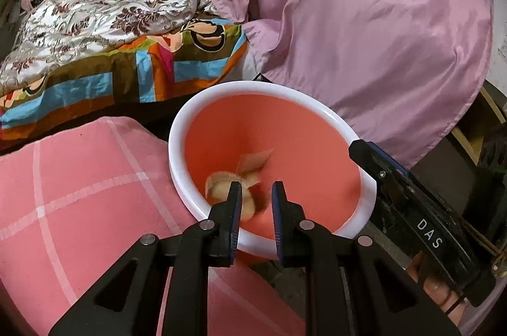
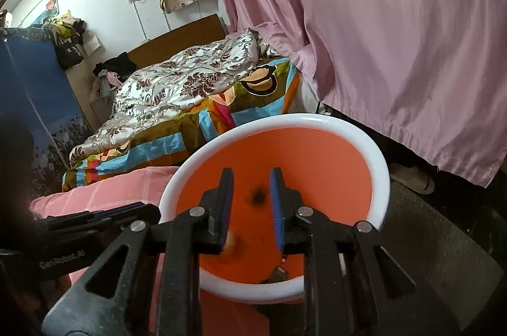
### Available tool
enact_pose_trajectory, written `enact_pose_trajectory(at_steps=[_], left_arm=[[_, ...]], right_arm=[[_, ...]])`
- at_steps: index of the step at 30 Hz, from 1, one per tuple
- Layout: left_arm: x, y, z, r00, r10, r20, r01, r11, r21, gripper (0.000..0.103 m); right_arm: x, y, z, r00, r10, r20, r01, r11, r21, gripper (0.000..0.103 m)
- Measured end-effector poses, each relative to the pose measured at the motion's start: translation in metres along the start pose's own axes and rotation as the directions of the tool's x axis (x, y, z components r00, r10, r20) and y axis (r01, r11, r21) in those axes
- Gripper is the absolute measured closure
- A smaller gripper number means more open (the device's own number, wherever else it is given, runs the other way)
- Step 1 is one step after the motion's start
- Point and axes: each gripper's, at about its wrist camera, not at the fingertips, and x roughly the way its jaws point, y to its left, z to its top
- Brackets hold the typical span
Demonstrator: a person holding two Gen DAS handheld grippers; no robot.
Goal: Collect trash
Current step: 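Carry the cup and shell over the orange bucket and open both grippers, then move both open tools back over the remaining trash on the bed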
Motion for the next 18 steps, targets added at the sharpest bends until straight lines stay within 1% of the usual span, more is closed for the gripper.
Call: enact_pose_trajectory(at_steps=[1,2,3,6,7,9,11,12,14,16,18], left_arm=[[-0.001,0.002,-0.001,1.0,0.002,0.003,-0.002,1.0,-0.007,0.083],[-0.003,0.003,0.0,1.0,0.007,0.008,-0.006,1.0,-0.015,0.077],[-0.006,0.005,-0.001,1.0,0.008,0.018,-0.008,1.0,-0.026,0.071],[-0.019,0.006,-0.002,0.998,0.015,0.061,-0.012,0.999,-0.042,0.067],[-0.024,0.007,-0.002,0.997,0.03,0.075,-0.027,0.999,-0.044,0.067],[-0.037,0.006,-0.003,0.993,0.058,0.107,-0.053,0.997,-0.051,0.067],[-0.055,0.009,-0.007,0.985,0.083,0.154,-0.074,0.995,-0.062,0.065],[-0.062,0.009,-0.009,0.981,0.091,0.171,-0.081,0.995,-0.065,0.058],[-0.081,0.012,-0.014,0.968,0.118,0.222,-0.103,0.992,-0.079,0.05],[-0.101,0.018,-0.019,0.952,0.141,0.27,-0.118,0.988,-0.099,0.05],[-0.118,0.023,-0.023,0.94,0.162,0.301,-0.131,0.984,-0.12,0.049]], right_arm=[[0.0,0.0,0.0,1.0,0.004,0.0,-0.004,1.0,0.003,0.066],[-0.001,0.001,0.0,1.0,0.006,0.0,-0.006,1.0,0.004,0.061],[-0.001,0.001,0.001,1.0,0.009,0.002,-0.009,1.0,0.004,0.054],[-0.003,0.004,0.002,1.0,0.023,0.012,-0.023,1.0,0.008,0.046],[-0.007,0.007,0.003,0.999,0.03,0.025,-0.03,1.0,0.001,0.045],[-0.014,0.013,0.004,0.998,0.035,0.056,-0.034,0.999,-0.015,0.037],[-0.022,0.02,0.006,0.995,0.052,0.088,-0.05,0.998,-0.025,0.031],[-0.029,0.025,0.008,0.992,0.06,0.112,-0.057,0.998,-0.034,0.027],[-0.038,0.034,0.01,0.986,0.073,0.149,-0.066,0.997,-0.05,0.022],[-0.05,0.044,0.011,0.976,0.099,0.195,-0.088,0.994,-0.062,0.016],[-0.062,0.055,0.011,0.964,0.116,0.239,-0.101,0.992,-0.076,0.009]])
